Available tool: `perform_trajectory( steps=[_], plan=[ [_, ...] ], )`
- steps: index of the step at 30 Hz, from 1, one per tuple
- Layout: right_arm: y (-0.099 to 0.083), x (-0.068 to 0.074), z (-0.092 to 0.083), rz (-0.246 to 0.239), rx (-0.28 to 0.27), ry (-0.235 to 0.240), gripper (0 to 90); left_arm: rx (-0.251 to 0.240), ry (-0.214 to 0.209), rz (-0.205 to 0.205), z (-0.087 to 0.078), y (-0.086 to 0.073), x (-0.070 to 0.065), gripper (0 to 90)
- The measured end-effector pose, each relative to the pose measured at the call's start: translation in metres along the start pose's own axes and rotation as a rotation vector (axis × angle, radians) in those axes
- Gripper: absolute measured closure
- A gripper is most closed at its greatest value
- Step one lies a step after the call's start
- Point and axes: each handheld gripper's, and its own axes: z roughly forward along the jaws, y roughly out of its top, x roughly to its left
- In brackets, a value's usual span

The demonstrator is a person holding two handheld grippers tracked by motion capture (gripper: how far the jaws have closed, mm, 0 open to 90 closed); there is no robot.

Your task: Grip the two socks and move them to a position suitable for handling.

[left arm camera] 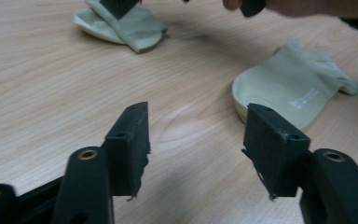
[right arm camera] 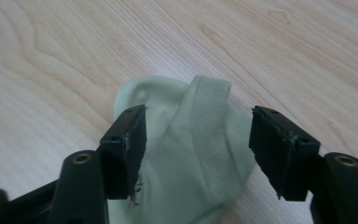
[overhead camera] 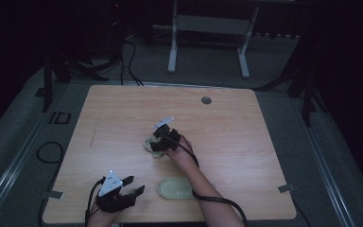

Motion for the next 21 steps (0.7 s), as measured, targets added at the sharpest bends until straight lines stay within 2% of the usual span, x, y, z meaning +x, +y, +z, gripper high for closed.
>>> perform_trajectory(
  steps=[3, 6, 7, 13, 15, 18, 20, 21],
  plan=[
    [-0.001, 0.004, 0.009, 0.014, 0.003, -0.009, 34.4, -0.001, 0.010, -0.012, 0.000, 0.000, 0.002, 36.6],
    [-0.002, 0.009, 0.017, -0.019, 0.025, -0.021, 34.2, -0.006, 0.007, -0.019, -0.001, 0.001, 0.002, 36.5],
    [-0.001, 0.010, 0.018, -0.015, 0.023, -0.020, 35.2, -0.009, 0.003, -0.017, -0.001, 0.001, 0.003, 36.5],
    [-0.001, 0.012, 0.017, -0.032, 0.020, 0.020, 49.4, -0.002, -0.007, -0.007, 0.001, 0.000, 0.001, 36.5],
    [-0.002, 0.013, 0.016, -0.034, 0.011, 0.026, 57.3, 0.004, -0.007, -0.001, 0.001, 0.000, 0.000, 36.5],
    [-0.003, 0.016, 0.015, -0.049, 0.001, 0.020, 71.5, 0.010, -0.002, 0.004, 0.002, 0.000, -0.001, 36.5],
    [-0.004, 0.018, 0.015, -0.063, -0.002, 0.017, 71.5, 0.010, -0.002, 0.004, 0.002, 0.000, -0.001, 36.5],
    [-0.003, 0.021, 0.014, -0.083, 0.012, 0.003, 78.5, 0.013, -0.003, 0.008, 0.003, 0.001, -0.001, 35.5]
  ],
)
